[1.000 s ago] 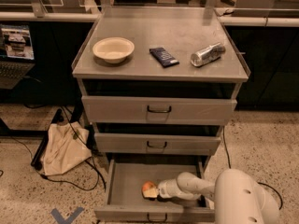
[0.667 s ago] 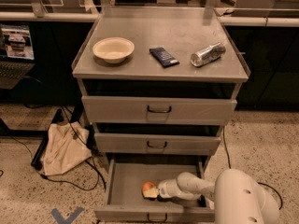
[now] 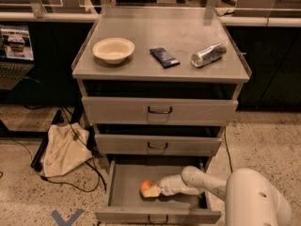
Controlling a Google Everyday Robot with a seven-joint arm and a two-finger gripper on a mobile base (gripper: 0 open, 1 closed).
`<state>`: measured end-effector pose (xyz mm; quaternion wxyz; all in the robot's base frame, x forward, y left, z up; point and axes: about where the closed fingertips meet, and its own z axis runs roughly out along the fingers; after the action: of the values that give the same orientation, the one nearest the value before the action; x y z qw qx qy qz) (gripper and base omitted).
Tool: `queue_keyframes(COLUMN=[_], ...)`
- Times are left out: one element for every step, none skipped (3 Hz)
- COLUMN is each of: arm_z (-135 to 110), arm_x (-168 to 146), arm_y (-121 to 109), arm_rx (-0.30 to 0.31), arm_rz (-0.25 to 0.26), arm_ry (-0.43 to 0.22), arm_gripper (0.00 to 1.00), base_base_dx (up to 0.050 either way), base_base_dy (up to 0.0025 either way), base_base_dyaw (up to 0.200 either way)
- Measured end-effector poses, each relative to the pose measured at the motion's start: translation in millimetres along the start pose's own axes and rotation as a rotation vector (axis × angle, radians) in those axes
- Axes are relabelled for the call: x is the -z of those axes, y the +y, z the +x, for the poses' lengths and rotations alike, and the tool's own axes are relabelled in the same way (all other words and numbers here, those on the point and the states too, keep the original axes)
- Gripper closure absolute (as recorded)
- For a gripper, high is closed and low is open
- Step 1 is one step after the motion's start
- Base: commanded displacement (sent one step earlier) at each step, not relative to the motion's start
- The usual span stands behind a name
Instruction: Pick orange from bottom drawer and place on counter
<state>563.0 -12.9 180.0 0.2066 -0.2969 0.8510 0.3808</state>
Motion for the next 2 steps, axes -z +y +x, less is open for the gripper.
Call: queue_keyframes(arm_z=[-25,-45], arm_x=[37,70], arm_y=[38,72], arm_rx=[0.066,0.112], arm_rz=[-0.023,0.012], arm_ry=[-0.011,-0.04], arm_gripper=[1.0,1.0], base_base_dx=[0.0,0.0], base_base_dy=[0.0,0.0], base_base_dyaw=[0.0,0.0])
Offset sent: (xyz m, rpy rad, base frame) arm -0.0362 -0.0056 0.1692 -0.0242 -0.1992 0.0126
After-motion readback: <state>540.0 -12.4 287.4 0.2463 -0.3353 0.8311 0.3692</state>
